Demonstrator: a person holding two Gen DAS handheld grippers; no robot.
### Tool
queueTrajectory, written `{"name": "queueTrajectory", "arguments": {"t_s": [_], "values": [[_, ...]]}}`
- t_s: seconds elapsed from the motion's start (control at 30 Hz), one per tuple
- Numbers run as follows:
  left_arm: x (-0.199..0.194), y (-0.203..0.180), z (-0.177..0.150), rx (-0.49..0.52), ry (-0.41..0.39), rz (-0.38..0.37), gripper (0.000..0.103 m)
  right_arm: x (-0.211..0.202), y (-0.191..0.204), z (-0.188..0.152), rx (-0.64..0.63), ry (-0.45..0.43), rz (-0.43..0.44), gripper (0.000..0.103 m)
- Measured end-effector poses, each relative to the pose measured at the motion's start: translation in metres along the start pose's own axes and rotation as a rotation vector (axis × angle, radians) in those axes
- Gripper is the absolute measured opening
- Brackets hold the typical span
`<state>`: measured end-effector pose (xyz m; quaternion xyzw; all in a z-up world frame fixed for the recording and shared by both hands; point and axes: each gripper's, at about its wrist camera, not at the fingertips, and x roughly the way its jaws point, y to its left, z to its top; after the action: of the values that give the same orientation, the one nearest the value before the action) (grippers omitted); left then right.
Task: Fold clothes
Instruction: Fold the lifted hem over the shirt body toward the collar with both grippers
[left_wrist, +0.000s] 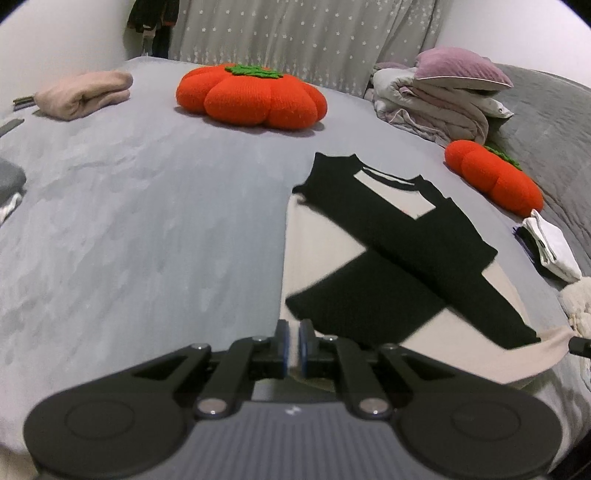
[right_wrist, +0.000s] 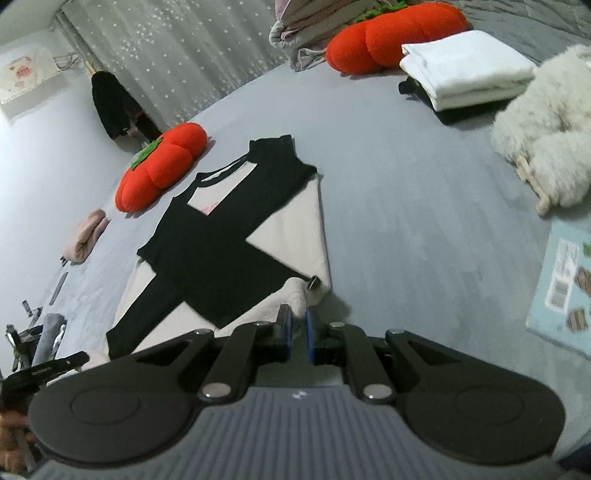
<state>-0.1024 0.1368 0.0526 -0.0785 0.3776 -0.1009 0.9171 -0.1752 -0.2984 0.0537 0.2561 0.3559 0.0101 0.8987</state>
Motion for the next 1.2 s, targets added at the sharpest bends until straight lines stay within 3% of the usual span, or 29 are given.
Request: {"name": "queueTrajectory", "arguments": {"t_s": [0.27,0.37,0.53,0.67,0.8,0.87,0.93,1.03,1.07,1.13,1.2], "values": [[0.032,-0.011,0.046,0.037,0.012,0.054,0.005,0.034,0.014,0.042,-0.017,-0.010,-0.048,0.010],[0.049,-0.018,0.063,0.063,0.016,0.086,0.000,0.055,0.017,0.058,-0.028,0.004,-0.070,0.010],[0.089,-0.022,0.086,0.105,0.052,0.158,0.000,0.094,0.014,0.081,-0.025,0.055,-0.102,0.011],[0.107,-0.021,0.093,0.119,0.064,0.162,0.000,0.118,0.017,0.093,-0.041,0.073,-0.115,0.010],[0.087,0.003,0.098,0.061,0.062,-0.042,0.005,0.122,0.010,0.087,-0.028,0.084,-0.099,0.011],[0.071,0.012,0.093,0.086,0.032,-0.087,0.022,0.123,0.006,0.084,-0.033,0.094,-0.094,0.011],[0.060,0.018,0.087,0.124,0.009,-0.139,0.031,0.124,0.004,0.084,-0.033,0.100,-0.089,0.011],[0.063,0.018,0.078,0.152,0.050,-0.184,0.051,0.127,0.006,0.085,-0.040,0.110,-0.082,0.014],[0.067,0.015,0.075,0.157,0.073,-0.180,0.052,0.128,0.007,0.086,-0.049,0.116,-0.080,0.018],[0.072,0.008,0.067,0.190,0.111,-0.182,0.052,0.123,0.009,0.087,-0.094,0.116,-0.097,0.037],[0.072,0.006,0.064,0.203,0.116,-0.183,0.053,0.113,0.010,0.089,-0.163,0.098,-0.109,0.043]]}}
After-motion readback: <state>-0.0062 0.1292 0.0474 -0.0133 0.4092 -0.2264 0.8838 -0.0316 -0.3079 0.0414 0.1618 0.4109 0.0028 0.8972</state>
